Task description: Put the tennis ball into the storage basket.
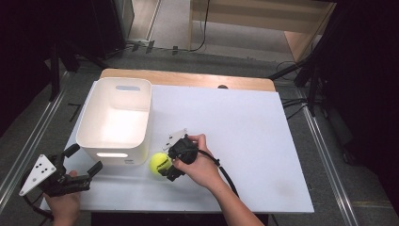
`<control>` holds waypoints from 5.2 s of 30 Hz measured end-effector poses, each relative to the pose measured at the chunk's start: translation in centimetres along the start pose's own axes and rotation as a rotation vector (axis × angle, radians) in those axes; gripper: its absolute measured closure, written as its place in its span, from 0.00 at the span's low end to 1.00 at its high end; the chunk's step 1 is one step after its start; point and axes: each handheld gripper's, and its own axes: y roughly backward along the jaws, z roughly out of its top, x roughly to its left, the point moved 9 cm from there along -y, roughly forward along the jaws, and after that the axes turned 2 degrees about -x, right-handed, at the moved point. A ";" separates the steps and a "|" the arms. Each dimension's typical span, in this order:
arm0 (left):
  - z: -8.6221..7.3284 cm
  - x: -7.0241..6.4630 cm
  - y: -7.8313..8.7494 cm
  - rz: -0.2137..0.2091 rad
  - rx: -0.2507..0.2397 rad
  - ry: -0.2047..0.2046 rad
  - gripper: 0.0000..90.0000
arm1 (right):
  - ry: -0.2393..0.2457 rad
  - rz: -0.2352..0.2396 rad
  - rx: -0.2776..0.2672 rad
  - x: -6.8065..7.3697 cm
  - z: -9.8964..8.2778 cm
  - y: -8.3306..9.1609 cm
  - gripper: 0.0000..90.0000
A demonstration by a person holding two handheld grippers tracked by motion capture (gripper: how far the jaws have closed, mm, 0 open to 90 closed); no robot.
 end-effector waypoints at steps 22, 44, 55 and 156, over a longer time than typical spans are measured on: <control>0.0 0.0 0.0 -0.001 0.000 -0.001 0.00 | 0.028 0.022 0.033 1.2 0.5 -1.6 0.13; 0.0 0.1 0.0 0.001 0.001 -0.002 0.00 | 0.031 0.020 0.047 1.3 0.6 -2.2 0.23; 0.0 0.1 0.0 0.001 0.001 -0.002 0.00 | 0.033 0.021 0.051 1.4 0.5 -2.7 0.24; 0.0 0.1 0.0 -0.001 0.000 -0.001 0.00 | 0.082 0.061 0.005 -2.1 8.1 5.7 0.25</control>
